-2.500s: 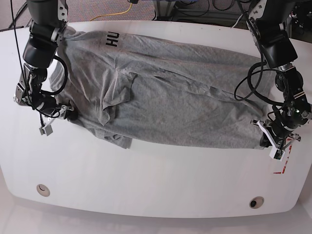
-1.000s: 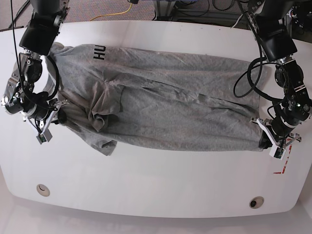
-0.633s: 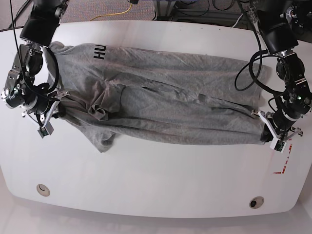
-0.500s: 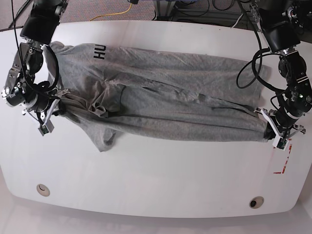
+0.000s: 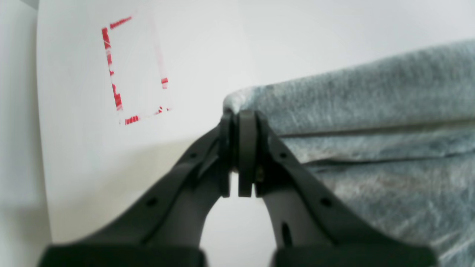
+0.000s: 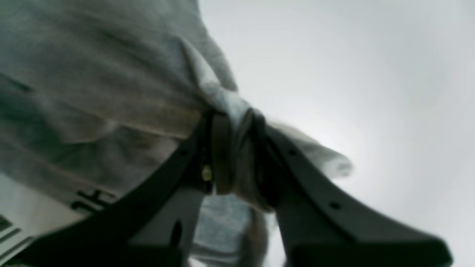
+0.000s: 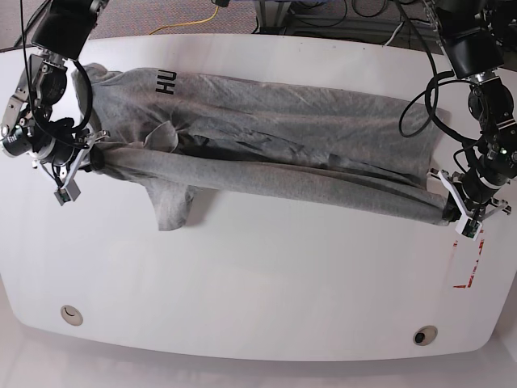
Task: Layout the t-shirt on the table in an organized manner, then fold the t-shirt properly
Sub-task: 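Lift and fold the shirt lengthwise with both grippers toward the lettering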
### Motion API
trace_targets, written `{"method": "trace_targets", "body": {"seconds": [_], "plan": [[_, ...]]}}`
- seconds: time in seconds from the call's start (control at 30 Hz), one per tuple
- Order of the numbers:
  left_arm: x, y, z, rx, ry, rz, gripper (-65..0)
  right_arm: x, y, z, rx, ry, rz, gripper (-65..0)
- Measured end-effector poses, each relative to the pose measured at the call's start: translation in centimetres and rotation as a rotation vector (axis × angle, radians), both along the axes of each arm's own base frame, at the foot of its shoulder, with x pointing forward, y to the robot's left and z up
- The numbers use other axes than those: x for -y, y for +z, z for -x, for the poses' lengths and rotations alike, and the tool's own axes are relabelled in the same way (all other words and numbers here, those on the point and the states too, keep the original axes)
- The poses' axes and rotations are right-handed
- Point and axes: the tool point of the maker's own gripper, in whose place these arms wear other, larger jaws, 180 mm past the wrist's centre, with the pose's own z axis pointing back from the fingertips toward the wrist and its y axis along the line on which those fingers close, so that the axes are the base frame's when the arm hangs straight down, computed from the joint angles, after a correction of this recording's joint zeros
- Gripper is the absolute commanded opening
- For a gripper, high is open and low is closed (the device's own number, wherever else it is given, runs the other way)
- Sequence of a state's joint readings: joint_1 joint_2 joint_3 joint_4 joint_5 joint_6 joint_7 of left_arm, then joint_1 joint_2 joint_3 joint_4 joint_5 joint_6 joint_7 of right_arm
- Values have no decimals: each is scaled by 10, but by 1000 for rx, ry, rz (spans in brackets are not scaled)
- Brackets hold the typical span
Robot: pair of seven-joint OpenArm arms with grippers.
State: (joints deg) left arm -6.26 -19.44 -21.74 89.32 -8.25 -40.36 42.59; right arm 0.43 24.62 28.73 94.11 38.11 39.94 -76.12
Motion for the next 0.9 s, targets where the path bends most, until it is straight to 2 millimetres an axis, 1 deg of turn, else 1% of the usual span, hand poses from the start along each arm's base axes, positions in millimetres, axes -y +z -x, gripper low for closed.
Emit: {"method": "trace_targets", "body": {"seconds": [0.07,0.2,0.33,0.53,0.7,0.83,0.9], "plan": [[-2,-3,4,-11,-2,-4,-650,-4,-4,7,-10,3,-28,-571],[-7,-9,11,-40,4,-23,-650,-5,-12,24,-38,-7,-68,-571],[-8,-10,12,-39,6,-20,-650,-11,-17,35,-58,4,-86,-571],[-15,-15,22,-54,29,-17,-650,-26,-5,43,-20,50,-107,-571],[-18,-19,27,-66,36,-22,-650,-41,7,43,20,85,-156,-571],[-18,-25,32,-81,37,-20,-647,-42,7,44,20,87,-167,-568],[-19,-28,36,-91,36,-22,-646,-43,6,45,15,88,-168,-553]]}}
